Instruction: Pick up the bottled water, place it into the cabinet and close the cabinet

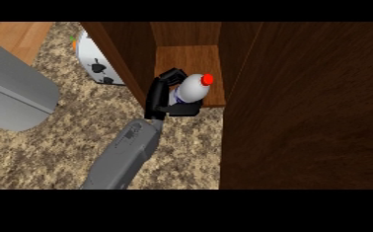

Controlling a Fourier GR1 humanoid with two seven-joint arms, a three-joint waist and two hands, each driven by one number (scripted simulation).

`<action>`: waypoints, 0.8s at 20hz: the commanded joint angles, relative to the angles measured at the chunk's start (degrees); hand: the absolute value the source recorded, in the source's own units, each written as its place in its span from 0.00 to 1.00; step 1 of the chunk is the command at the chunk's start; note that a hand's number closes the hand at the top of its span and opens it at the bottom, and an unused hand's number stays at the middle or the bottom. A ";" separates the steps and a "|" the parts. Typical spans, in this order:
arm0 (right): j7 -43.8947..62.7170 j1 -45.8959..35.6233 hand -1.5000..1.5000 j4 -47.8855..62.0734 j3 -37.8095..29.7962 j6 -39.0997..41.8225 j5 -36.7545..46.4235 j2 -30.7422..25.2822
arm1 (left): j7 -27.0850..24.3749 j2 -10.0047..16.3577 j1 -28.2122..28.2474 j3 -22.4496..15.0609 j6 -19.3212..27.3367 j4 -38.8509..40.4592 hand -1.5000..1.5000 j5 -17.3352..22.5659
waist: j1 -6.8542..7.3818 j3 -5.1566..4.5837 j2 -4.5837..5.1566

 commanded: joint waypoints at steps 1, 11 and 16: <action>1.32 3.34 0.00 -7.65 -2.84 1.25 -5.42 -1.88 | 3.62 -0.02 -7.88 1.00 2.51 5.66 1.00 2.15 | -0.54 0.00 0.19; -0.49 2.23 0.00 -4.82 -5.83 4.47 -7.50 -2.39 | 1.87 -0.02 -18.82 4.02 9.83 21.04 1.00 6.95 | -1.70 -0.01 0.92; -2.56 2.22 0.00 -2.29 -5.95 4.87 -6.54 -1.22 | 1.49 0.47 -24.48 3.60 17.14 29.70 1.00 1.25 | -1.83 0.05 1.06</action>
